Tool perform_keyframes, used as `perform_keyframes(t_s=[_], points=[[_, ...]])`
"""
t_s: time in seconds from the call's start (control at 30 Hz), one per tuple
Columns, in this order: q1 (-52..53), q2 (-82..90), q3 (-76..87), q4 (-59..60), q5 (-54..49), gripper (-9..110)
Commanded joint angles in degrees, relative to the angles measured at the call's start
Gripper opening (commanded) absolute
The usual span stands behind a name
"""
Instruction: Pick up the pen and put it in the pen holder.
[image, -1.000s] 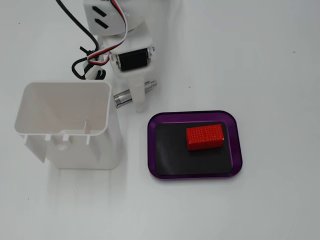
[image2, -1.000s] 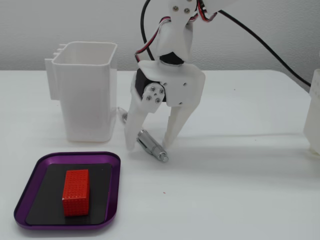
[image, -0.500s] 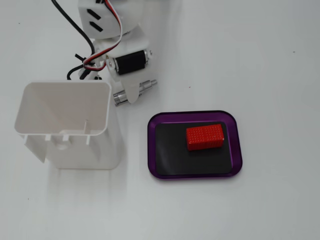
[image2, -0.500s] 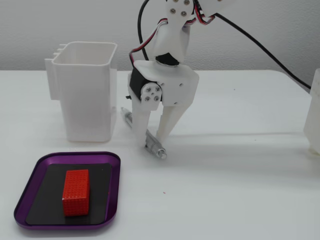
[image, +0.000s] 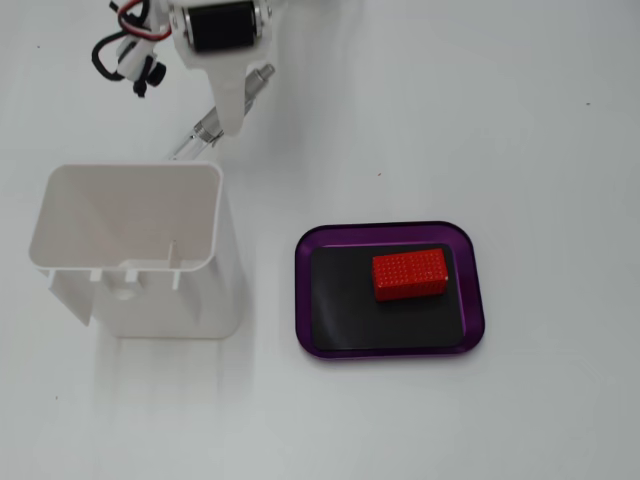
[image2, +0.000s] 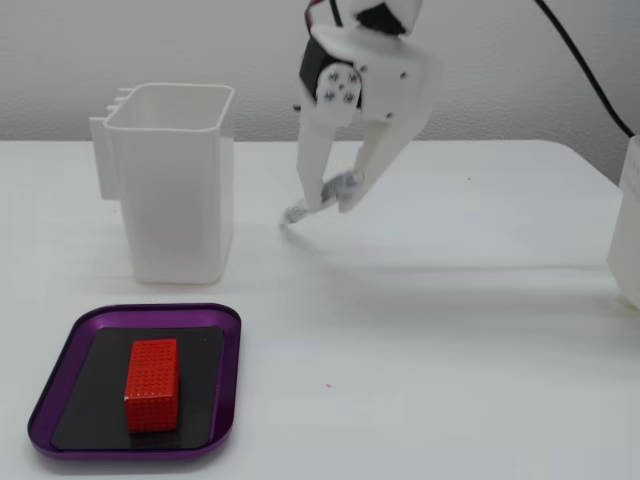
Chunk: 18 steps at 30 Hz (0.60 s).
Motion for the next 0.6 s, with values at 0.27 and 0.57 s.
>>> perform_keyframes(t_s=[0.27,0.57], points=[[0.62,19.07,-7.29,8.96,7.47,-1],[0.62,19.16,-8.61,10.2,8.09,-1]])
